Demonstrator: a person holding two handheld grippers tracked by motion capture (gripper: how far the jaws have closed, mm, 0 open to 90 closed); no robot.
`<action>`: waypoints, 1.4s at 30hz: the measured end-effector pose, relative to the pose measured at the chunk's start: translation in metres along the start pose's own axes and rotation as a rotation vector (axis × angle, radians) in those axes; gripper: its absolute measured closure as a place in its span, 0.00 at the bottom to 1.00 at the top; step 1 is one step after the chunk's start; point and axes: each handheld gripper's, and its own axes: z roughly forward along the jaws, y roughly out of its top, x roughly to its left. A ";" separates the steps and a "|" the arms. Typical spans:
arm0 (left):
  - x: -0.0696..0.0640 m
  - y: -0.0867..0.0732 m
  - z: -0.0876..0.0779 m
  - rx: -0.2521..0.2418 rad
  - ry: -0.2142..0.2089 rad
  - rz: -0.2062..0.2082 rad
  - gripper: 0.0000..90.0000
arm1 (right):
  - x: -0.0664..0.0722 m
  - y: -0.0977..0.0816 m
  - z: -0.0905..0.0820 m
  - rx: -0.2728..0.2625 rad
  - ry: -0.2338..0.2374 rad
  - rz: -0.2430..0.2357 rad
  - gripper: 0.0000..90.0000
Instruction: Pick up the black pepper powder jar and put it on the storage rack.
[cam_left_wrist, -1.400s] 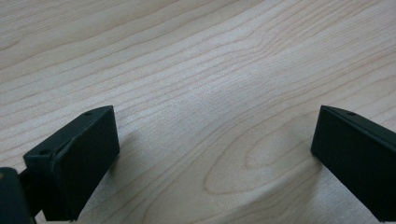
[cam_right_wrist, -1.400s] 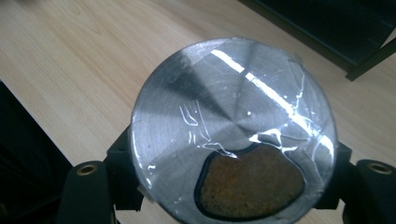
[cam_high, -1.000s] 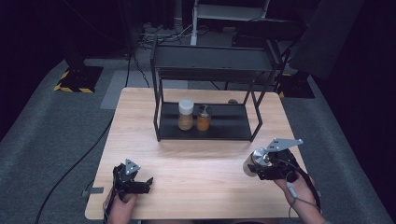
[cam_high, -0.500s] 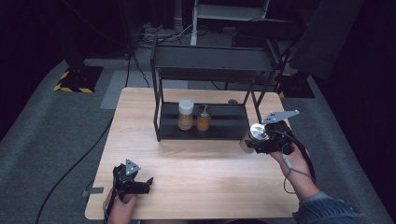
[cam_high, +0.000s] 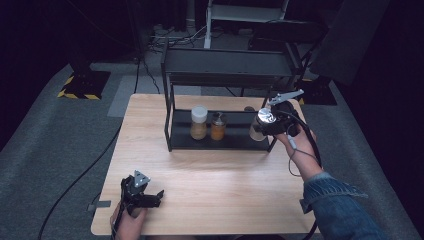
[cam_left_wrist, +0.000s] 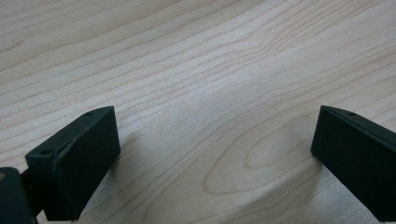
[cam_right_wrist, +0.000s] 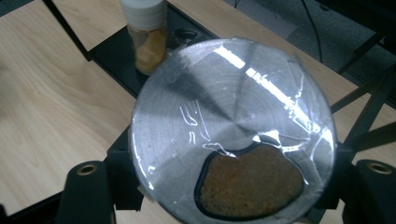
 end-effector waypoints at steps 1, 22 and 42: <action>0.000 0.000 0.000 0.000 0.000 -0.001 0.01 | -0.002 0.002 0.004 0.003 -0.002 0.005 0.34; -0.001 0.000 0.000 0.001 0.008 -0.002 0.01 | -0.019 0.014 0.100 0.067 -0.030 0.027 0.34; 0.000 0.000 0.000 0.004 0.006 -0.006 0.01 | -0.026 0.003 0.158 0.096 -0.011 0.070 0.34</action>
